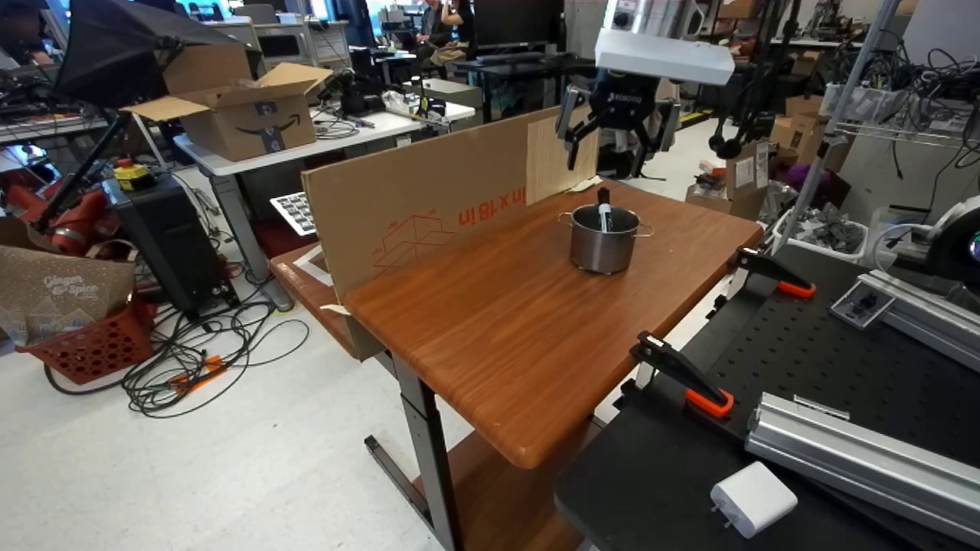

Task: Put the marker on the table

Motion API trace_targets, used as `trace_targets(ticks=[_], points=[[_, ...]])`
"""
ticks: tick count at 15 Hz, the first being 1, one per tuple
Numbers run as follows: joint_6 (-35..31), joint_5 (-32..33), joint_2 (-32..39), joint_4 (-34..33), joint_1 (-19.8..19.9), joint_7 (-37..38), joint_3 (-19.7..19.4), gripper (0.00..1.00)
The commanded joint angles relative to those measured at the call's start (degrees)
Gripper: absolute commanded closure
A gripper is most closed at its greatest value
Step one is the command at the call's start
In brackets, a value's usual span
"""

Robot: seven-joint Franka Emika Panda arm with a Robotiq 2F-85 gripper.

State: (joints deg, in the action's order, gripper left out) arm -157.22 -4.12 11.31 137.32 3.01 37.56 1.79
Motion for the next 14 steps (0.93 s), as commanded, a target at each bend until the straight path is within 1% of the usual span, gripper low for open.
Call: trace_targets(ticks=[1,4,5,6,7,8,14], points=[[-0.97,-3.07,3.64,-2.50,-2.23,-0.13,-2.15,0.00],[-0.76,-3.67,5.62,-3.69,-2.70,-0.20,-3.09,0.00],[-0.83,-3.73,6.09,-3.93,-2.88,-0.06,-3.45,0.25],[-1.32,-3.84,6.37,-3.98,-2.97,-0.03,-3.65,0.28],[-1.08,-3.49,6.42,-4.00,-3.19,0.13,-4.05,0.34],[-1.13,-3.58,6.75,-4.31,-3.29,0.11,-4.18,0.44],[-1.10,-3.16,6.44,-4.12,-4.25,0.81,-5.18,0.88]])
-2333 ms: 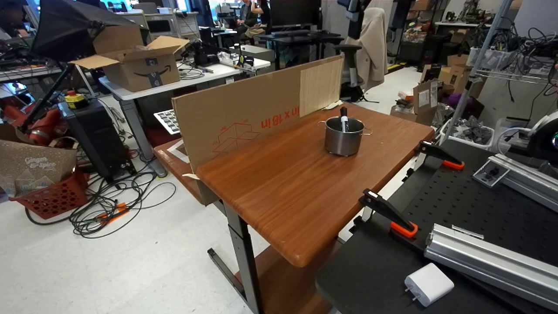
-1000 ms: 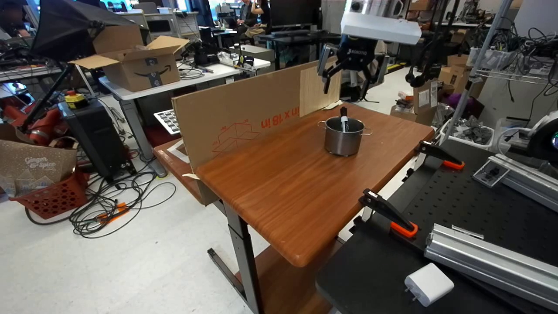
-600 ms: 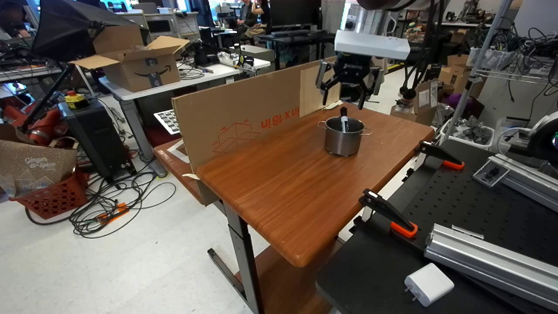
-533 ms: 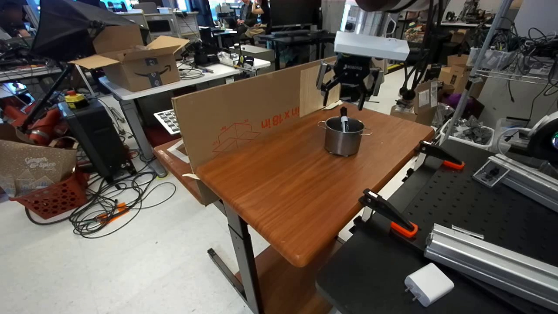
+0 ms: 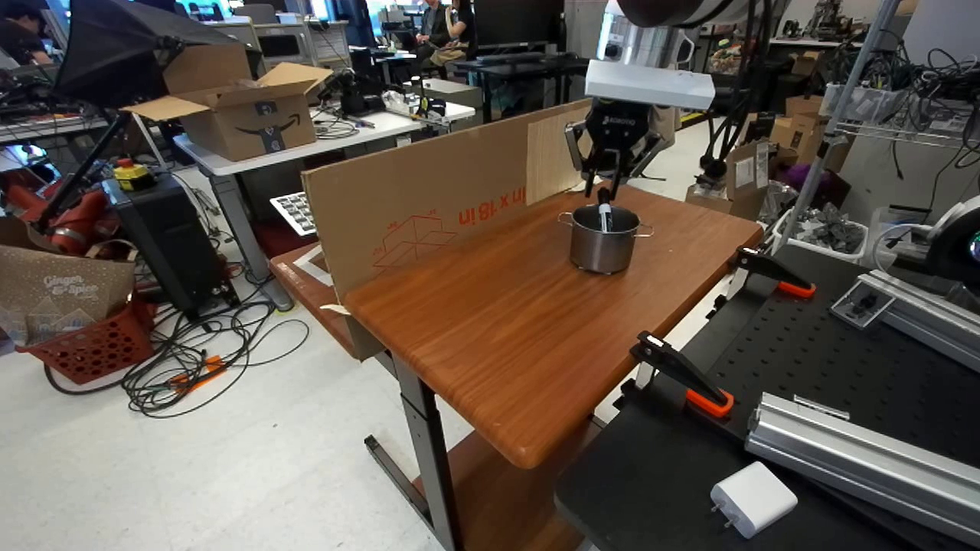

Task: Put the marker on the table

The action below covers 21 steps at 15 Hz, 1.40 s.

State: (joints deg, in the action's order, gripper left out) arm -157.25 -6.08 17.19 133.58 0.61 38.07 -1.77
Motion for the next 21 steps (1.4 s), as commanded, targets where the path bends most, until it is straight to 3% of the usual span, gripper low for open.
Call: trace_targets(ticks=[1,11,17,21], points=[[-1.00,-1.31,0.36,-0.23,-1.82,0.19,-1.56,0.97],[1.41,1.98,-7.51,2.88,-1.65,-5.31,-2.54,0.95],[7.60,13.79,-12.28,0.82,-0.22,-11.49,-5.14,0.95],[9.86,15.12,-10.52,-1.38,1.47,-20.29,-4.81,0.95]])
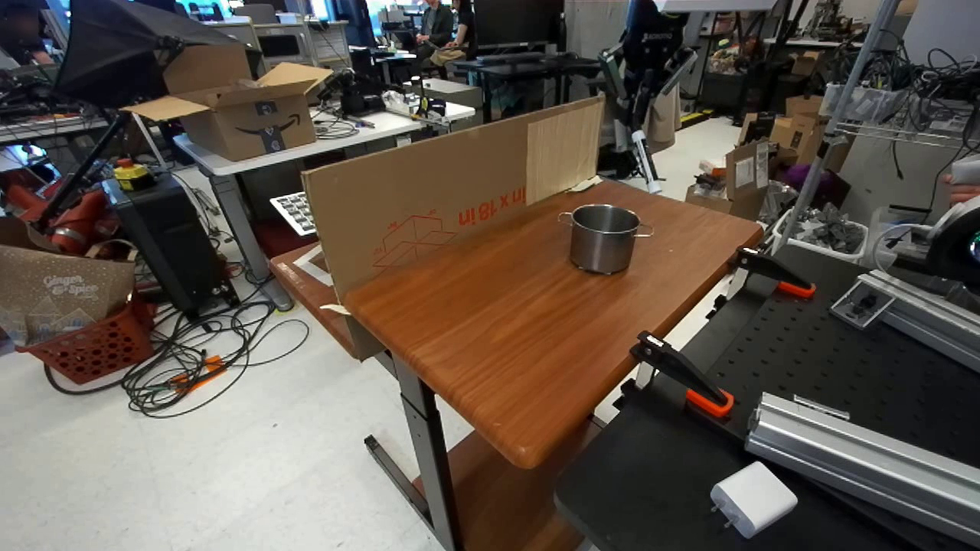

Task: Put the marker on the table

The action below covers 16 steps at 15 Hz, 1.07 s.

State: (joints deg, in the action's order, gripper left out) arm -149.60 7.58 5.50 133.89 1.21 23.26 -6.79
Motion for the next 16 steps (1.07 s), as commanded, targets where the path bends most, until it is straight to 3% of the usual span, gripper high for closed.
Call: trace_targets(ticks=[1,9,16], points=[[2.12,0.83,2.13,-2.21,1.25,-8.30,0.30,0.95],[1.86,-1.05,11.93,-8.14,3.32,-25.83,1.14,0.95],[1.65,-0.75,22.35,-16.49,3.63,-29.39,1.77,0.95]])
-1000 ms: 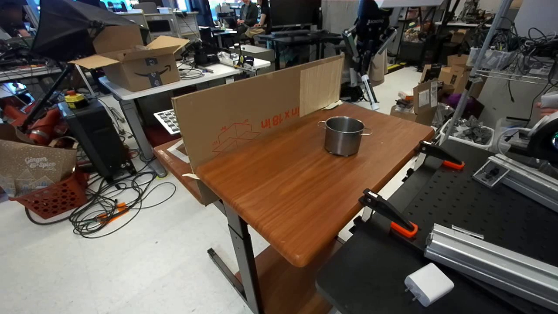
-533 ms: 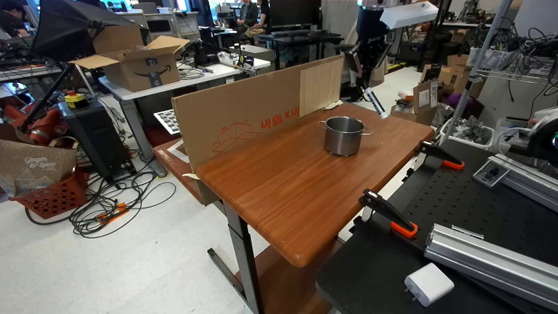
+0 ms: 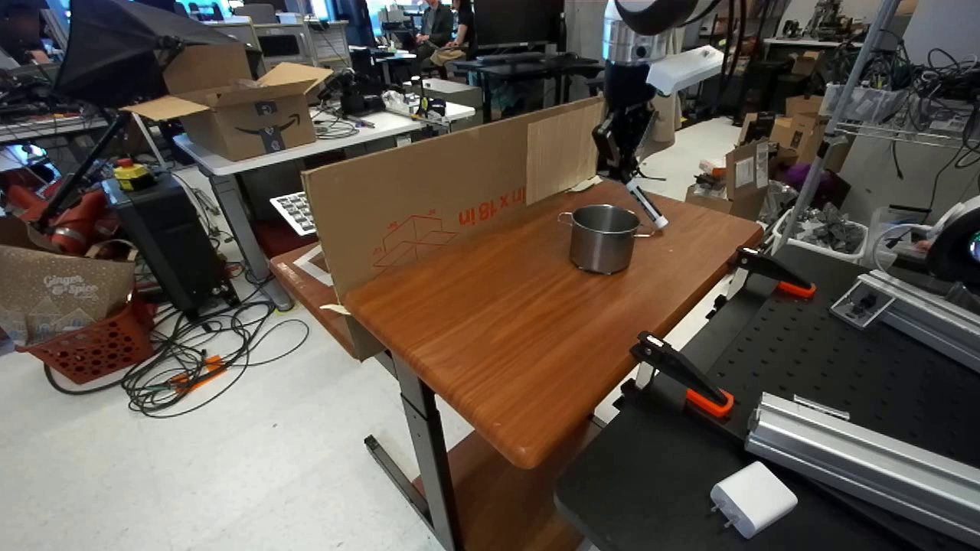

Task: Put the marker on the table

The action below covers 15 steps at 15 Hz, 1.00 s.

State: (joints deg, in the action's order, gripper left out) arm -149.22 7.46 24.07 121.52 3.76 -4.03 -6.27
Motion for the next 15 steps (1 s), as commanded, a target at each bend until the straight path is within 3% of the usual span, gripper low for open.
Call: trace_targets(ticks=[1,12,13,15], points=[[1.10,-0.72,5.39,-5.41,1.08,-2.17,1.45,0.95],[2.48,-2.32,14.78,-13.88,2.76,-4.97,4.74,0.95],[3.43,-2.61,15.04,-14.39,3.13,-5.60,5.12,0.56],[4.59,-3.20,15.31,-14.89,3.62,-6.25,5.51,0.48]])
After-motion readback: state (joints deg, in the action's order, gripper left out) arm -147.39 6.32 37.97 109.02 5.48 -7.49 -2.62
